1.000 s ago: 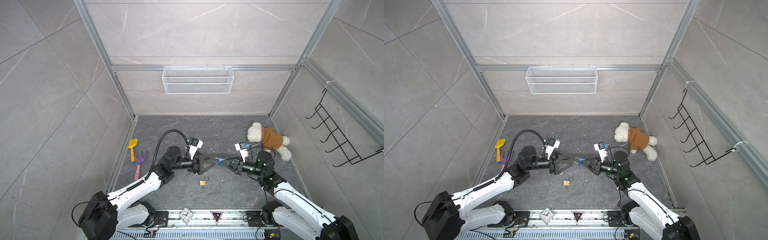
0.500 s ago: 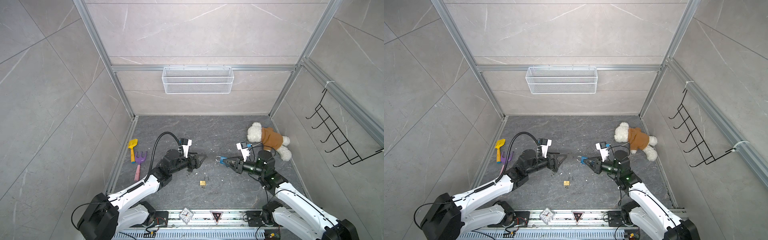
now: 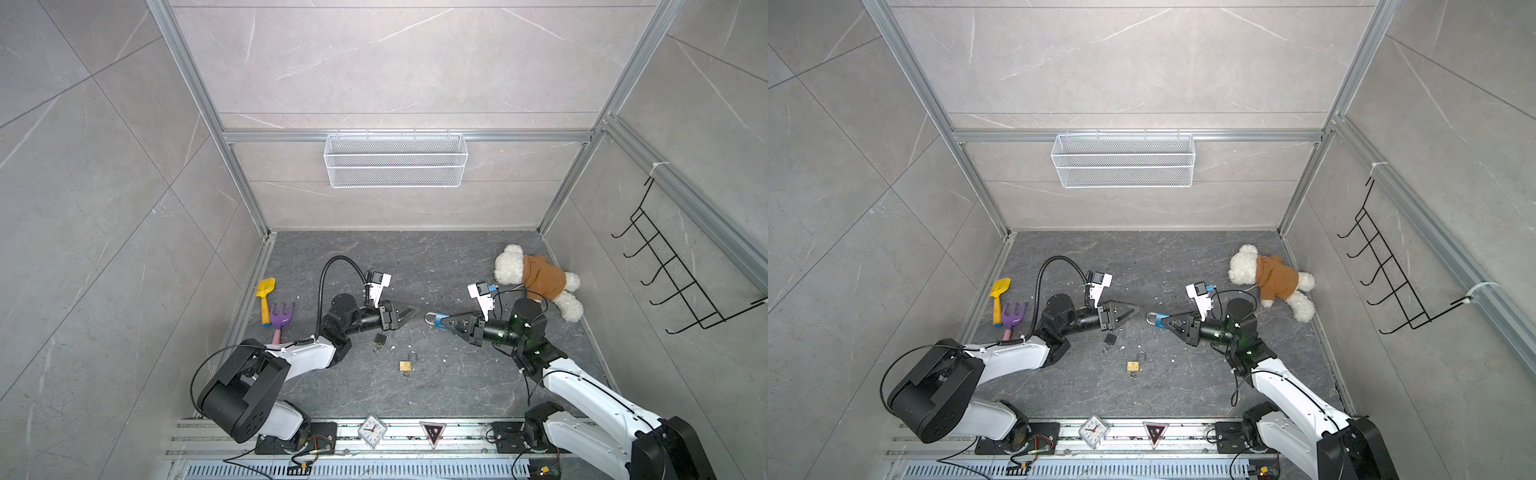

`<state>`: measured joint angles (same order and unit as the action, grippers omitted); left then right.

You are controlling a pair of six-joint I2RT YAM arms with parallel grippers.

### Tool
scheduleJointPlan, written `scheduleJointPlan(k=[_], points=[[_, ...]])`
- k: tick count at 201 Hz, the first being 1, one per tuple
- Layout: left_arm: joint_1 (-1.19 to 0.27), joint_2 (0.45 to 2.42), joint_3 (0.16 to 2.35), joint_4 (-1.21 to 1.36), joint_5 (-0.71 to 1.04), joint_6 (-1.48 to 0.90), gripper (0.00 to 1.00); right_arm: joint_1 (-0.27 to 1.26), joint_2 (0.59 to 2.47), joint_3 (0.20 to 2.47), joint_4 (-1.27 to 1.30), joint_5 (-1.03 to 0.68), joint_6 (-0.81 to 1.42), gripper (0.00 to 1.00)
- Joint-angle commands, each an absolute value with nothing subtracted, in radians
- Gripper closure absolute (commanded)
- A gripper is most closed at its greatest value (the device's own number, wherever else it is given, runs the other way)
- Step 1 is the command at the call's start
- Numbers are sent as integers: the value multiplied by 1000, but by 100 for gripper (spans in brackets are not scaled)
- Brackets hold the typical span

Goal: Lock with the key

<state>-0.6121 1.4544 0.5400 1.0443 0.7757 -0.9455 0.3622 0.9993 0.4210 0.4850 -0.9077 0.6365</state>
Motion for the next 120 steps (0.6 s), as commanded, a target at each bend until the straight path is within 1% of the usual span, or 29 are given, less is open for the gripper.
scheduleJointPlan(k=[1,10,30,44,65,120], points=[[-641,1467,605,1111,868,-949,34,360,1002,417,549,-941,647,100],[-655,1472,618,1095,882,-939,39,359,1001,418,548,-945,647,100],[-684,1480,640,1068,913,-919,46,359,998,427,534,-953,646,100],[-700,1478,652,1027,917,-894,48,360,992,431,521,-954,641,100],[-716,1473,664,984,917,-864,56,360,981,432,514,-955,640,100],[-737,1477,687,942,930,-840,57,359,968,429,506,-951,637,100]])
